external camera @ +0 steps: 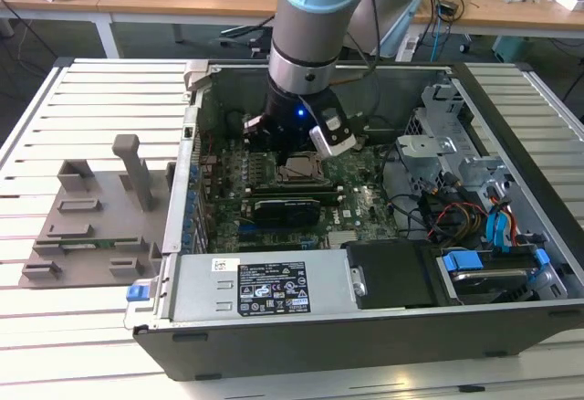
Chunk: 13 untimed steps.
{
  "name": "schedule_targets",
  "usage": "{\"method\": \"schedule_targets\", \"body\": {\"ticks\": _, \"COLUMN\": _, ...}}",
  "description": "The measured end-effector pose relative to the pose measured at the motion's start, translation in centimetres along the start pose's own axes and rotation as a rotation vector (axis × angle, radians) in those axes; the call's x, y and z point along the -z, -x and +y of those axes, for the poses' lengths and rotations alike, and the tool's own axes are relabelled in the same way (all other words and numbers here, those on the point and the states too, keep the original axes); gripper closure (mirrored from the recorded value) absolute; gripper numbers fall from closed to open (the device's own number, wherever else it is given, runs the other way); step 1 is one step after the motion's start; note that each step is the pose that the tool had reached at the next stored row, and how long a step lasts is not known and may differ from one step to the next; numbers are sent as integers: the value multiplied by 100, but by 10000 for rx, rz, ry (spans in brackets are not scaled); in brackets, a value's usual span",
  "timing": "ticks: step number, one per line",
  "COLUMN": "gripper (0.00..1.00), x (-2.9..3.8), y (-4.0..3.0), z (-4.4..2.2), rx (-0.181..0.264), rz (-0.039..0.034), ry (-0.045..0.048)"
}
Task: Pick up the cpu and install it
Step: 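Install the second cpu locking lever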
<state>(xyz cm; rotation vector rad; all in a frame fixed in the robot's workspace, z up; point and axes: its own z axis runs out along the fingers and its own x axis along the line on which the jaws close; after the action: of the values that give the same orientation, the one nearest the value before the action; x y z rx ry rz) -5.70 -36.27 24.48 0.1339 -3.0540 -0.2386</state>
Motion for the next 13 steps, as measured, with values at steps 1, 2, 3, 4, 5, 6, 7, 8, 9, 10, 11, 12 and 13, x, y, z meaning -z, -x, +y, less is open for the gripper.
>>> {"method": "schedule_targets", "body": {"ticks": 1, "gripper": 89, "x": 46, "y": -3, "z": 10, "rx": 0, "rz": -1, "ry": 0}}
{"method": "schedule_targets", "body": {"ticks": 2, "gripper": 89, "x": 89, "y": -6, "z": 18, "rx": 1, "rz": 0, "ry": -2}}
{"method": "schedule_targets", "body": {"ticks": 3, "gripper": 89, "x": 120, "y": -8, "z": 23, "rx": -1, "rz": 1, "ry": -9}}
{"method": "schedule_targets", "body": {"ticks": 4, "gripper": 89, "x": 136, "y": -9, "z": 26, "rx": -2, "rz": 2, "ry": -15}}
{"method": "schedule_targets", "body": {"ticks": 5, "gripper": 89, "x": 138, "y": -9, "z": 26, "rx": -2, "rz": 0, "ry": -21}}
{"method": "schedule_targets", "body": {"ticks": 6, "gripper": 89, "x": 137, "y": -9, "z": 26, "rx": -2, "rz": 1, "ry": -25}}
{"method": "schedule_targets", "body": {"ticks": 7, "gripper": 89, "x": 138, "y": -9, "z": 26, "rx": -2, "rz": 1, "ry": -26}}
{"method": "schedule_targets", "body": {"ticks": 8, "gripper": 89, "x": 138, "y": -10, "z": 26, "rx": -3, "rz": 2, "ry": -28}}
{"method": "schedule_targets", "body": {"ticks": 9, "gripper": 89, "x": 138, "y": -10, "z": 26, "rx": -2, "rz": 2, "ry": -28}}
{"method": "schedule_targets", "body": {"ticks": 10, "gripper": 89, "x": 139, "y": -9, "z": 26, "rx": -3, "rz": 3, "ry": -37}}
{"method": "schedule_targets", "body": {"ticks": 11, "gripper": 89, "x": 140, "y": 4, "z": 26, "rx": -5, "rz": 6, "ry": -52}}
{"method": "schedule_targets", "body": {"ticks": 12, "gripper": 89, "x": 142, "y": 47, "z": 21, "rx": -9, "rz": 10, "ry": -83}}
{"method": "schedule_targets", "body": {"ticks": 13, "gripper": 89, "x": 143, "y": 65, "z": 17, "rx": -10, "rz": 12, "ry": -94}}
